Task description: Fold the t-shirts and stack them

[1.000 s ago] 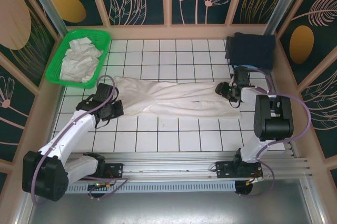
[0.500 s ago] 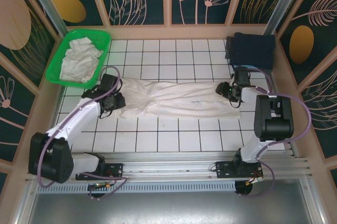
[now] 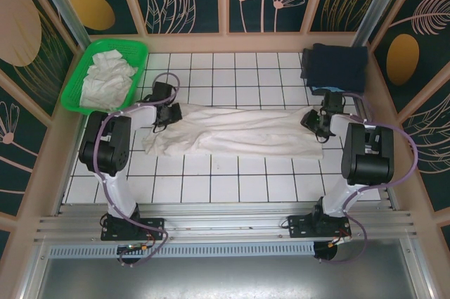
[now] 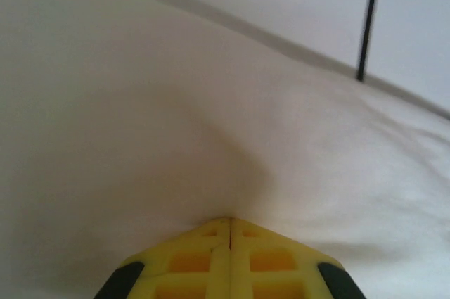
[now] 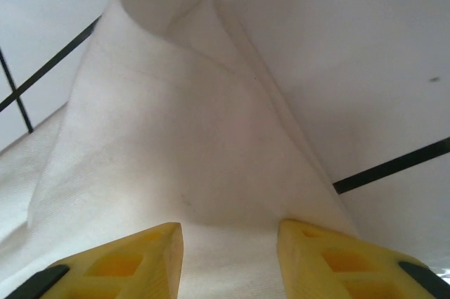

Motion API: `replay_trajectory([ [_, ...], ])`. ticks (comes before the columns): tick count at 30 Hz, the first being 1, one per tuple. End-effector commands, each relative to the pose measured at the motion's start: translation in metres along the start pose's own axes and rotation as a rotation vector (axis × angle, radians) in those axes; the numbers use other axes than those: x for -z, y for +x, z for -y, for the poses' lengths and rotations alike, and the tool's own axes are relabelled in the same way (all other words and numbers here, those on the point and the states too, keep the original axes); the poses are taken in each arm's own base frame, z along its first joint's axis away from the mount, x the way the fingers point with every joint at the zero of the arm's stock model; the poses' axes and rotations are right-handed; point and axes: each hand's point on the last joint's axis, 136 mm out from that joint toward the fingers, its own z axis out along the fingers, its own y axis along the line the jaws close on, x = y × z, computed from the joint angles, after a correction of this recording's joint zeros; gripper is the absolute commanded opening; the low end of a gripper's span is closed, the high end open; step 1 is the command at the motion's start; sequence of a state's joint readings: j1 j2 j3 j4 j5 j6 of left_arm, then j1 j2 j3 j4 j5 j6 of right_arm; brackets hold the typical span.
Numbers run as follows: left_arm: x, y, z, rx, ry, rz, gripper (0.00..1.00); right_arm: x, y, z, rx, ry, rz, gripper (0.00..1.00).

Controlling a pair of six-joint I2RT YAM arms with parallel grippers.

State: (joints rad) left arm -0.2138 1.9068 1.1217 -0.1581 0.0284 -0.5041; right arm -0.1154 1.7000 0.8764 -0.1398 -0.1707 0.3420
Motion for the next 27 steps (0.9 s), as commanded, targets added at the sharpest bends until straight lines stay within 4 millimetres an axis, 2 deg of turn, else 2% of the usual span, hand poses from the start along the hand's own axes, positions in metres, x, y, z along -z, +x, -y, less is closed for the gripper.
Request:
replay_trajectory([
  [1,-0.014,0.013,-0.032,0.078,-0.058,-0.022,0.06,0.008,0.007,0.018,-0.006,0.09,-0.026,0.4],
  [3,-0.013,0.015,-0.029,0.086,-0.034,-0.024,0.06,0.022,-0.001,0.002,0.005,0.055,0.017,0.38],
  [5,-0.01,0.014,-0.027,0.094,-0.019,-0.016,0.07,0.033,-0.01,-0.026,0.042,0.004,0.056,0.35],
  [7,-0.008,0.014,-0.025,0.095,-0.013,-0.013,0.07,0.036,-0.018,-0.052,0.089,-0.029,0.088,0.3],
  [9,-0.007,0.013,-0.025,0.096,-0.013,-0.009,0.07,0.028,-0.025,-0.067,0.114,-0.047,0.095,0.27],
  [11,-0.007,0.013,-0.028,0.098,-0.023,-0.006,0.07,0.012,-0.032,-0.071,0.122,-0.041,0.076,0.25],
  [14,-0.008,0.017,-0.032,0.1,-0.041,-0.01,0.07,-0.02,-0.036,-0.053,0.114,0.048,0.035,0.23],
  [17,-0.01,0.021,-0.039,0.11,-0.057,-0.015,0.06,-0.038,-0.039,-0.02,0.071,0.153,0.0,0.19],
  [19,-0.011,0.022,-0.044,0.12,-0.064,-0.015,0.06,-0.036,-0.041,0.001,0.035,0.205,0.0,0.2],
  [21,-0.011,0.023,-0.047,0.124,-0.076,-0.019,0.06,-0.029,-0.045,0.015,0.009,0.217,0.018,0.28],
  [25,-0.01,0.023,-0.05,0.132,-0.081,-0.017,0.05,-0.02,-0.049,0.036,-0.037,0.218,0.027,0.34],
  [27,-0.009,0.02,-0.048,0.132,-0.074,-0.014,0.05,-0.015,-0.05,0.037,-0.037,0.219,0.03,0.35],
])
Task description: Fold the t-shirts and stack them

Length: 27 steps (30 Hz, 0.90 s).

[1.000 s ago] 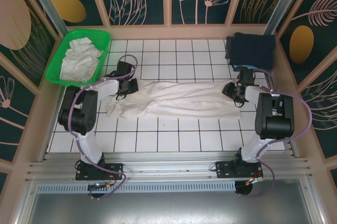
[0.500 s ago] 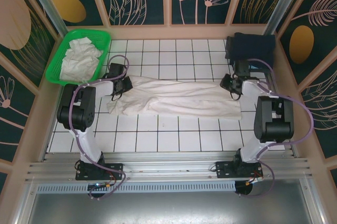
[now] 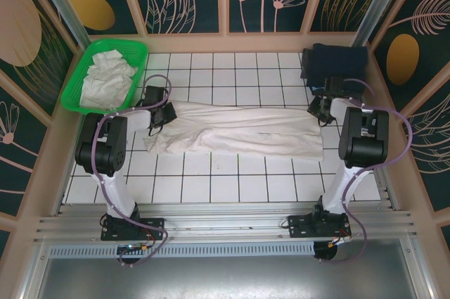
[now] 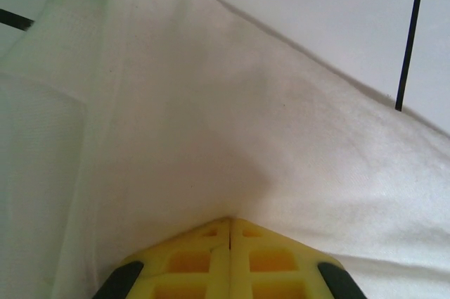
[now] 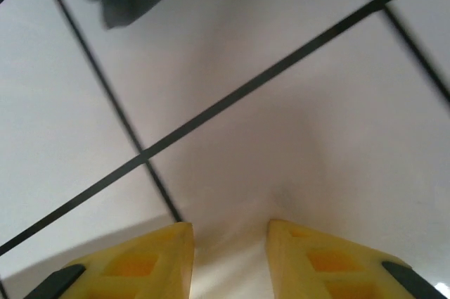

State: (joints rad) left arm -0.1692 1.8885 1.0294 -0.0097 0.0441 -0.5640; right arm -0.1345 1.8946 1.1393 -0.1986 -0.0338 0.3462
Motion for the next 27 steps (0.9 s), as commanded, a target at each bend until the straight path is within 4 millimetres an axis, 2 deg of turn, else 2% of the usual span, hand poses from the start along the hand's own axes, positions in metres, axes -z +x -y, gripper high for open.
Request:
replay_trajectory([
  [1,-0.001,0.023,-0.032,0.036,-0.101,-0.077,0.05,0.01,0.014,0.028,-0.011,0.088,-0.034,0.36],
  [7,0.019,-0.002,-0.002,0.012,-0.009,-0.034,0.12,0.043,0.029,-0.004,0.033,0.018,0.001,0.43],
  [10,0.015,-0.004,0.008,-0.004,0.006,-0.04,0.14,0.05,0.047,-0.031,0.089,-0.027,-0.002,0.44],
  [13,-0.006,0.001,0.008,-0.004,0.007,-0.082,0.13,0.044,0.068,-0.048,0.142,-0.016,-0.029,0.44],
  [18,-0.048,0.001,0.012,-0.013,0.011,-0.133,0.1,0.031,0.097,-0.046,0.152,-0.012,-0.102,0.44],
  [20,-0.064,-0.007,0.016,-0.02,0.007,-0.131,0.09,0.03,0.114,-0.043,0.162,-0.002,-0.137,0.44],
  [23,-0.089,-0.025,0.031,-0.029,0.036,-0.138,0.08,0.034,0.142,-0.037,0.152,0.021,-0.185,0.44],
  [26,-0.107,-0.049,0.059,-0.037,0.13,-0.119,0.05,0.044,0.181,-0.04,0.149,0.008,-0.267,0.44],
  [27,-0.113,-0.061,0.071,-0.048,0.163,-0.107,0.02,0.049,0.195,-0.039,0.156,0.024,-0.292,0.46],
])
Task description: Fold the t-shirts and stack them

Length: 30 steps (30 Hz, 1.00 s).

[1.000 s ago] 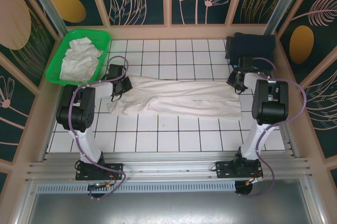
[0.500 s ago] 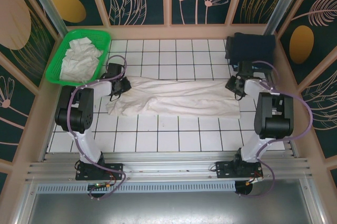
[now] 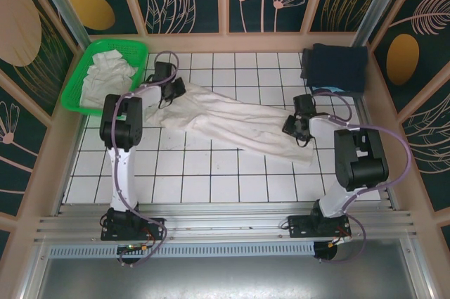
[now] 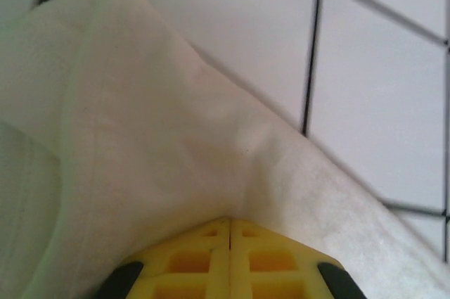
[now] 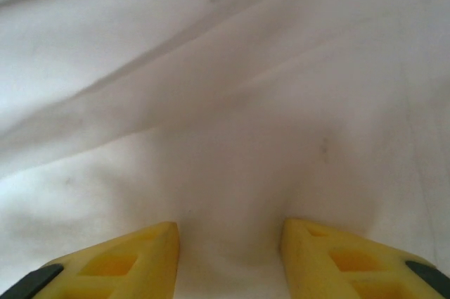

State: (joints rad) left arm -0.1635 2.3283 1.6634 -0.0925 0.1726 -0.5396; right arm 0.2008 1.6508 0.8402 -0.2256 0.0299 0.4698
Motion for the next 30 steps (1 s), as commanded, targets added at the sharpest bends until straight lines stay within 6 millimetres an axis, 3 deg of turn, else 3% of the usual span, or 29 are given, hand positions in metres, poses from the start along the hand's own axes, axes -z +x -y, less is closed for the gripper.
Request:
replay_trajectory([
  [1,-0.036,0.02,0.0,-0.021,0.023,-0.121,0.0,0.004,0.085,0.007,-0.009,0.072,-0.219,0.46],
  [3,-0.042,-0.006,0.023,-0.044,0.071,-0.087,0.0,0.014,0.114,0.004,0.009,0.086,-0.263,0.47],
  [4,-0.041,-0.02,0.038,-0.057,0.107,-0.064,0.0,0.021,0.126,-0.006,0.027,0.048,-0.282,0.46],
  [6,-0.035,-0.046,0.063,-0.076,0.16,-0.013,0.06,0.039,0.137,-0.023,0.052,-0.004,-0.291,0.46],
  [8,-0.016,-0.074,0.088,-0.099,0.212,0.048,0.11,0.061,0.123,-0.037,0.074,-0.043,-0.235,0.48],
  [10,0.01,-0.097,0.105,-0.124,0.237,0.113,0.17,0.08,0.091,-0.047,0.086,-0.076,-0.111,0.54],
  [13,0.046,-0.109,0.111,-0.141,0.226,0.18,0.23,0.082,0.052,-0.066,0.115,-0.148,-0.012,0.54],
  [15,0.059,-0.098,0.103,-0.135,0.206,0.184,0.25,0.071,0.039,-0.081,0.171,-0.148,-0.003,0.54],
  [17,0.061,-0.079,0.091,-0.119,0.192,0.165,0.25,0.054,0.039,-0.093,0.229,-0.126,-0.03,0.52],
  [24,0.019,-0.01,0.048,-0.033,0.153,0.014,0.2,0.022,0.038,-0.113,0.305,-0.1,-0.048,0.5],
  [30,-0.012,0.007,0.036,-0.002,0.148,-0.034,0.2,0.007,0.065,-0.098,0.293,-0.063,-0.096,0.5],
])
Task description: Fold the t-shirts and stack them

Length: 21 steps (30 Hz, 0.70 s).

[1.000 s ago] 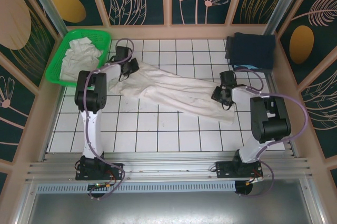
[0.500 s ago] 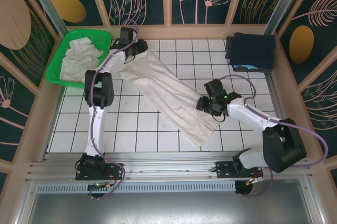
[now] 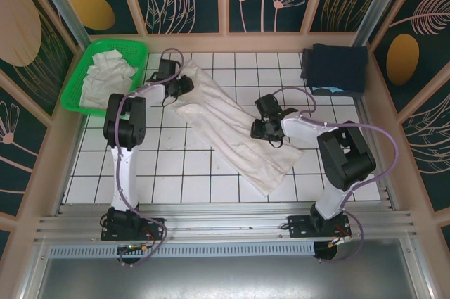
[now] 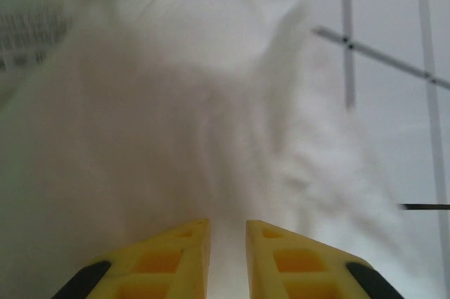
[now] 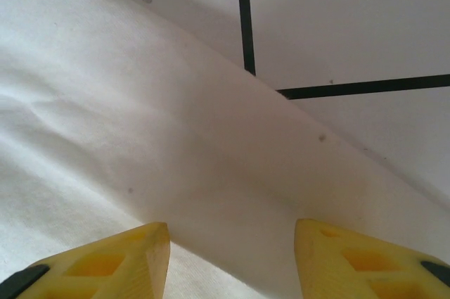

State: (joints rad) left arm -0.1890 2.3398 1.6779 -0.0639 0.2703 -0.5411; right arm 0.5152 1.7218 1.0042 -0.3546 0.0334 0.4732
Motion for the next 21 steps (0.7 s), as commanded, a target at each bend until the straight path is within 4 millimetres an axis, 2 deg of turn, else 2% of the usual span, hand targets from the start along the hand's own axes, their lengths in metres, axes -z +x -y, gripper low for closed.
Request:
replay_trajectory([
  [1,-0.014,-0.002,0.004,0.024,0.037,-0.006,0.2,-0.009,0.019,0.006,-0.018,0.034,-0.023,0.5],
  [2,-0.022,0.003,0.005,0.026,0.042,-0.028,0.21,-0.012,0.028,0.008,-0.056,0.029,-0.045,0.5],
  [7,-0.063,0.018,0.011,0.013,0.054,-0.101,0.21,-0.015,0.093,-0.019,-0.098,0.001,-0.14,0.51],
  [10,-0.084,0.017,0.032,0.001,0.114,-0.105,0.22,-0.005,0.121,-0.04,-0.111,-0.04,-0.172,0.51],
  [12,-0.095,0.01,0.058,-0.01,0.191,-0.096,0.24,0.005,0.135,-0.066,-0.106,-0.13,-0.197,0.52],
  [14,-0.095,-0.003,0.093,-0.058,0.263,-0.057,0.29,0.019,0.144,-0.095,-0.079,-0.22,-0.223,0.53],
  [16,-0.087,-0.012,0.122,-0.105,0.316,-0.023,0.34,0.036,0.142,-0.117,-0.048,-0.274,-0.209,0.54],
  [18,-0.068,-0.026,0.145,-0.137,0.355,0.022,0.39,0.053,0.132,-0.125,-0.032,-0.302,-0.164,0.55],
  [19,-0.058,-0.032,0.152,-0.149,0.362,0.036,0.44,0.058,0.128,-0.124,-0.032,-0.306,-0.143,0.56],
  [20,-0.045,-0.038,0.158,-0.165,0.362,0.054,0.6,0.062,0.123,-0.118,-0.039,-0.299,-0.119,0.56],
  [21,-0.029,-0.045,0.162,-0.191,0.345,0.076,0.98,0.065,0.122,-0.113,-0.04,-0.293,-0.106,0.57],
])
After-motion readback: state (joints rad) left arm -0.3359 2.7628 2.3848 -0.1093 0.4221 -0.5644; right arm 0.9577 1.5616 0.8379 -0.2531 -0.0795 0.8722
